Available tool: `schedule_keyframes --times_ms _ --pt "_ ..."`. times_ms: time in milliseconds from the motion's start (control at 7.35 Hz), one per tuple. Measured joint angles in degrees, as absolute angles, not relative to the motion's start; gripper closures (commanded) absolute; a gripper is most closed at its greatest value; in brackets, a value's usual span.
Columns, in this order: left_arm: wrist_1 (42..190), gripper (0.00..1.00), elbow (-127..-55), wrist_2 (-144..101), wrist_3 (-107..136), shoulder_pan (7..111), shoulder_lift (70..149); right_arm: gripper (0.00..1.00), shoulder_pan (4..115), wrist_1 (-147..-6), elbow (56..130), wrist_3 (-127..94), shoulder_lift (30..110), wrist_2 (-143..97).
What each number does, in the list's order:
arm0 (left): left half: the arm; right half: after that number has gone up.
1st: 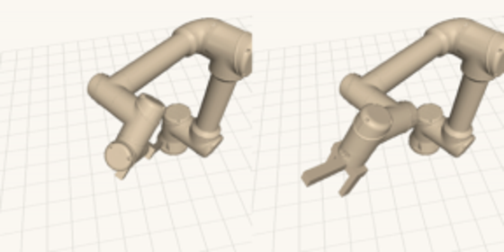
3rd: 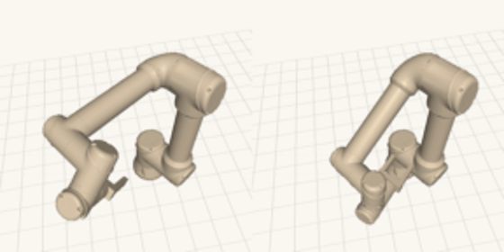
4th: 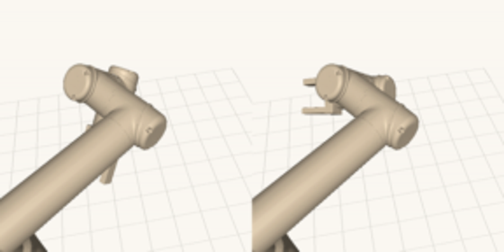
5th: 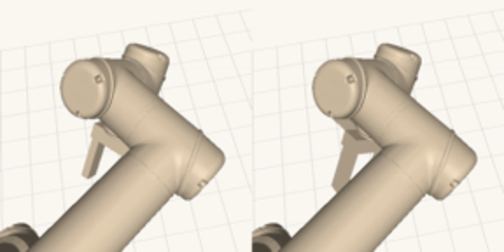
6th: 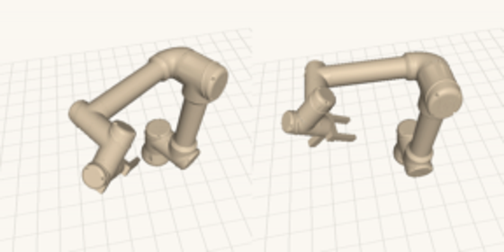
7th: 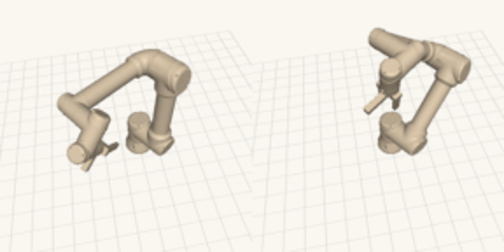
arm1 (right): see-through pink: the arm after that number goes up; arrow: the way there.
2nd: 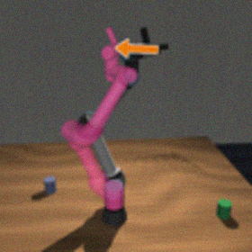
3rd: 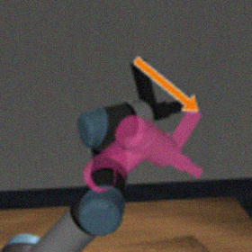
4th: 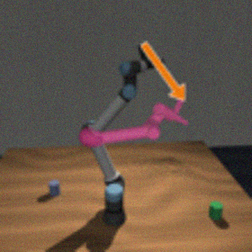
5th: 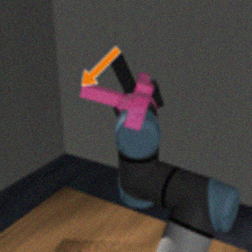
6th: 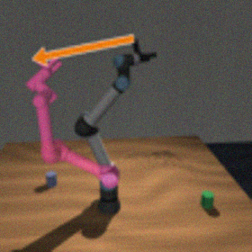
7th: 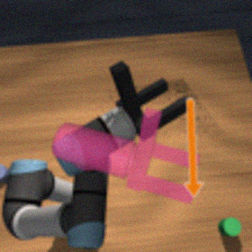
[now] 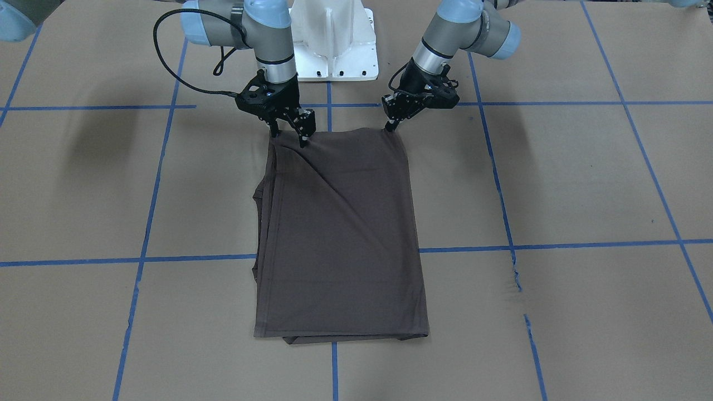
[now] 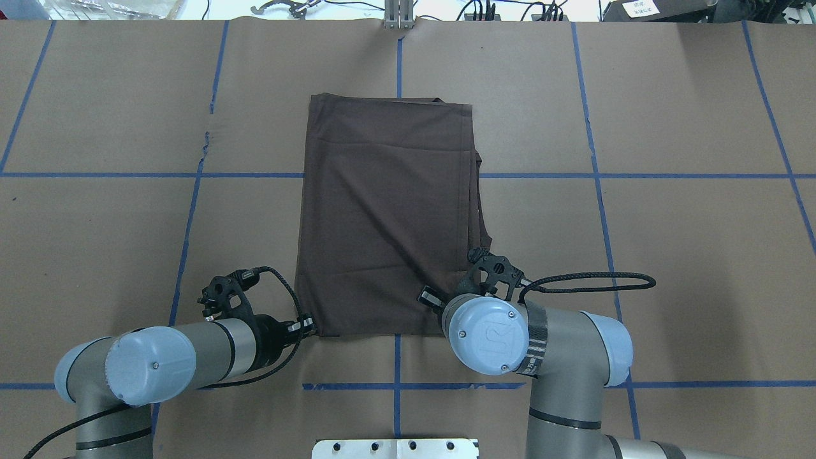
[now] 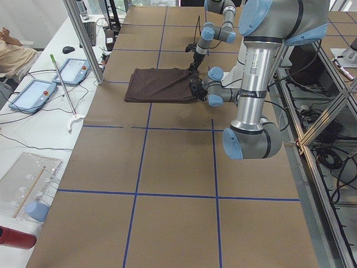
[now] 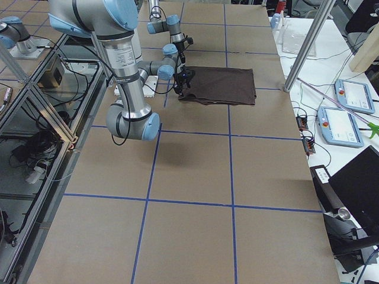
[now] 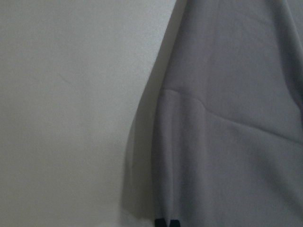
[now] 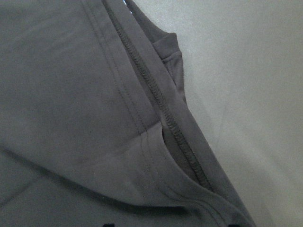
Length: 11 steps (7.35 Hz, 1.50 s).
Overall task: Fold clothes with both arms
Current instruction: 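Grasp the near edge of the folded shirt with both grippers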
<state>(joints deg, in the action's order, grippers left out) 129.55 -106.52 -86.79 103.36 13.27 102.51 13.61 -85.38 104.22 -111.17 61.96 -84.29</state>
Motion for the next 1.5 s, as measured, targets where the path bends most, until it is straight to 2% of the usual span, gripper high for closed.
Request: schedule_keyframes --times_ms 680,952,1224,1360,1496 --pt "129.55 1.0 -106.44 -86.84 103.25 13.27 102.73 0.18 12.51 -85.43 103.23 -111.29 61.77 -83.75" --pt "129.55 1.0 -106.44 -86.84 103.21 13.27 102.67 0.27 12.35 -85.38 102.96 -111.37 61.69 -83.48" --pt "129.55 1.0 -106.44 -86.84 103.21 13.27 102.66 0.45 12.31 -85.3 102.39 -111.65 61.22 -83.15" --pt "129.55 1.0 -106.44 -86.84 103.19 13.27 102.66 0.61 12.31 -85.18 101.87 -112.06 60.74 -82.78" --pt "129.55 1.0 -106.44 -86.84 103.19 13.27 102.66 0.86 12.32 -85.02 101.54 -112.89 60.44 -82.48"
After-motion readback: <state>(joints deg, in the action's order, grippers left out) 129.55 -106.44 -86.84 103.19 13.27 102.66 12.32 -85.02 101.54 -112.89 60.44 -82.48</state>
